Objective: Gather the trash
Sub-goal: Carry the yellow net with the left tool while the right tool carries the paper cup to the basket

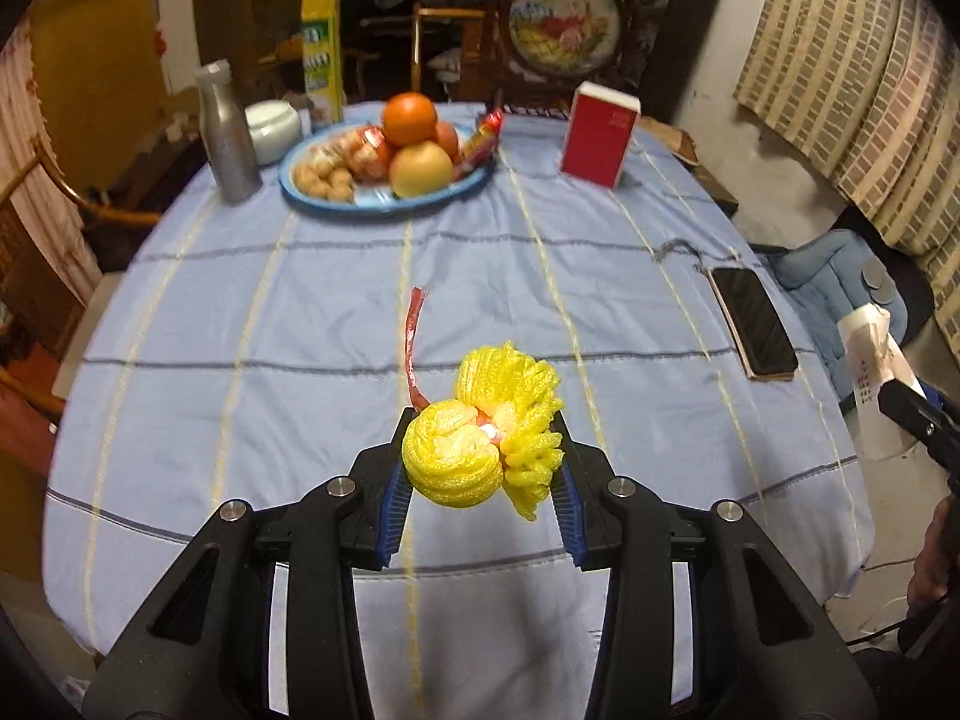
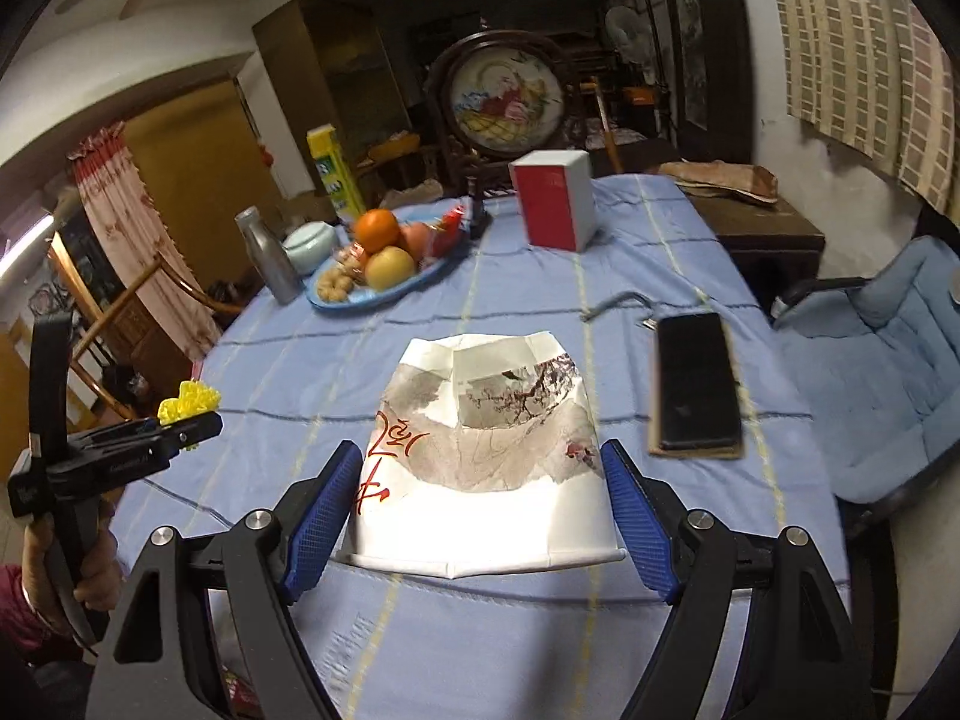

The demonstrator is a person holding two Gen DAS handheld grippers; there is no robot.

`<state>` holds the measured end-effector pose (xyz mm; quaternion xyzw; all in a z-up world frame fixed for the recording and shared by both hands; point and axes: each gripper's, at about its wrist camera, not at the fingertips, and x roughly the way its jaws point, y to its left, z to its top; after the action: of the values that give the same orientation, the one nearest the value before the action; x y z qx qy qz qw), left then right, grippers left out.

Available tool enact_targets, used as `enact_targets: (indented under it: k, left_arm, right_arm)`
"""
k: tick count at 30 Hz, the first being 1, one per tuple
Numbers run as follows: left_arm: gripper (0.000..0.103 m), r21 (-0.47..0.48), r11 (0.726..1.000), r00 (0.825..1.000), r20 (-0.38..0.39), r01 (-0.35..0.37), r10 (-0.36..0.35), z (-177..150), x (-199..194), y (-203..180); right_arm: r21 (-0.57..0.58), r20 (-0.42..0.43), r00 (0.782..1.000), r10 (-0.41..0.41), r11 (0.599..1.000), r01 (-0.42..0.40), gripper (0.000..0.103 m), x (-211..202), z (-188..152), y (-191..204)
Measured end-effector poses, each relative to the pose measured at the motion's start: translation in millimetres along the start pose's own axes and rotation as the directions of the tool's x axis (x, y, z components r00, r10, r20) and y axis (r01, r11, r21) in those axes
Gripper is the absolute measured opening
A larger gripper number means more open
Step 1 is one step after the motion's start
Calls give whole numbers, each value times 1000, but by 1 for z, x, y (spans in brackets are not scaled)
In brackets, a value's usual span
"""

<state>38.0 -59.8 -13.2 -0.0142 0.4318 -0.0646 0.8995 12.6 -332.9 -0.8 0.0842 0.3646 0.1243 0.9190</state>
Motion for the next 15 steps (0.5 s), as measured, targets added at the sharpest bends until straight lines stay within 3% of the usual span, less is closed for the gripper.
enact_targets:
  k: [3, 7, 10, 15]
  left_arm:
    - [42, -36, 997, 997, 22, -71, 72, -7, -21, 32]
    - [42, -152, 968, 979, 13, -199, 203, -35, -55, 95]
    - [42, -276, 915, 953, -22, -296, 301, -69, -86, 151]
    - [42, -472, 778, 901, -96, -415, 423, -134, -137, 224]
  right_arm:
    - [-24, -14, 996, 84, 996, -84, 80, 19, 7, 30]
    - [-125, -88, 969, 232, 962, -241, 80, 58, 9, 106]
    - [-205, -162, 930, 331, 910, -360, 80, 83, 5, 170]
    - [-329, -293, 844, 449, 782, -530, 79, 106, -10, 273]
